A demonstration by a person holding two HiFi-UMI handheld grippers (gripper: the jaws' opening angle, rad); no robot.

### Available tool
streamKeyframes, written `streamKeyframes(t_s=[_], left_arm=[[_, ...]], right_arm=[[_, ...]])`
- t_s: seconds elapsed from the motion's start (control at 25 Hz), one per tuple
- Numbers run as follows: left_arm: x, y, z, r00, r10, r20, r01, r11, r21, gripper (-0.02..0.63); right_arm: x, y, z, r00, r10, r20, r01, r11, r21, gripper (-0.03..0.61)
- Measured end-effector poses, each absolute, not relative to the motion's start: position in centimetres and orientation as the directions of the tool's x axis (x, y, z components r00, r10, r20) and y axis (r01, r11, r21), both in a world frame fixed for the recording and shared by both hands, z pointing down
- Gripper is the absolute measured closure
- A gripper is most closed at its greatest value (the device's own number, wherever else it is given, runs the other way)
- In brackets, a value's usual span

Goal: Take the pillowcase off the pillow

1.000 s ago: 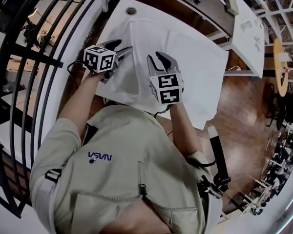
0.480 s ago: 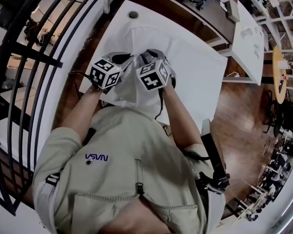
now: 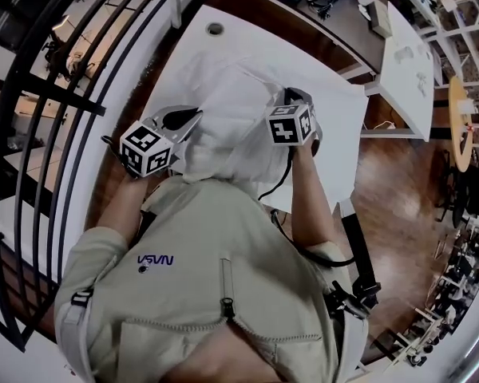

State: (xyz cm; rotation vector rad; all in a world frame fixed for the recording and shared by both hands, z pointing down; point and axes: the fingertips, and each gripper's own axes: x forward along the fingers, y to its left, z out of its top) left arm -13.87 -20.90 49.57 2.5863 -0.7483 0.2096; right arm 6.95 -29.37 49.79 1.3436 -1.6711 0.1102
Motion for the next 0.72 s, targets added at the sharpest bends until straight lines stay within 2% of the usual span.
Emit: streamKeyframes(t_s=[0.24, 0.4, 0.44, 0.52, 0.56, 0.6, 0.72], left_arm=[[-13.6, -21.0, 51.7, 0.852, -0.441, 0.282, -0.523, -0.726, 0.446, 0.586], [-14.2, -24.8, 48.8, 0.831, -0.512, 0.218, -0.552, -0.706, 0.445, 0.566], [-14.0, -26.0, 48.1, 0.828, -0.519, 0.212, -0.555, -0.702, 0.447, 0.527], [-12.6, -27.5, 48.2, 0.839, -0.484, 0.249, -0.543, -0.717, 0.436, 0.394], [-11.5, -27.6, 48.8, 0.849, -0.447, 0.283, -0.529, -0.736, 0.423, 0.36], [-10.5, -27.3, 49.5, 0.856, -0.407, 0.318, -0.511, -0.757, 0.407, 0.345], [-8.6, -25.5, 50.7, 0.852, -0.356, 0.383, -0.492, -0.795, 0.356, 0.356]], right_arm=[[7.3, -28.0, 53.1, 0.057, -0.685, 0.727, -0.798, 0.406, 0.445, 0.571], [6.3, -27.8, 52.8, 0.008, -0.699, 0.715, -0.794, 0.43, 0.43, 0.571], [6.2, -27.7, 52.7, -0.001, -0.703, 0.711, -0.794, 0.433, 0.427, 0.571], [5.9, -27.5, 52.5, -0.018, -0.714, 0.7, -0.793, 0.437, 0.426, 0.571], [5.7, -27.5, 52.4, -0.027, -0.72, 0.693, -0.793, 0.438, 0.424, 0.571], [5.6, -27.4, 52.3, -0.036, -0.726, 0.687, -0.794, 0.438, 0.422, 0.572], [5.4, -26.9, 52.0, -0.055, -0.738, 0.672, -0.797, 0.438, 0.416, 0.571]])
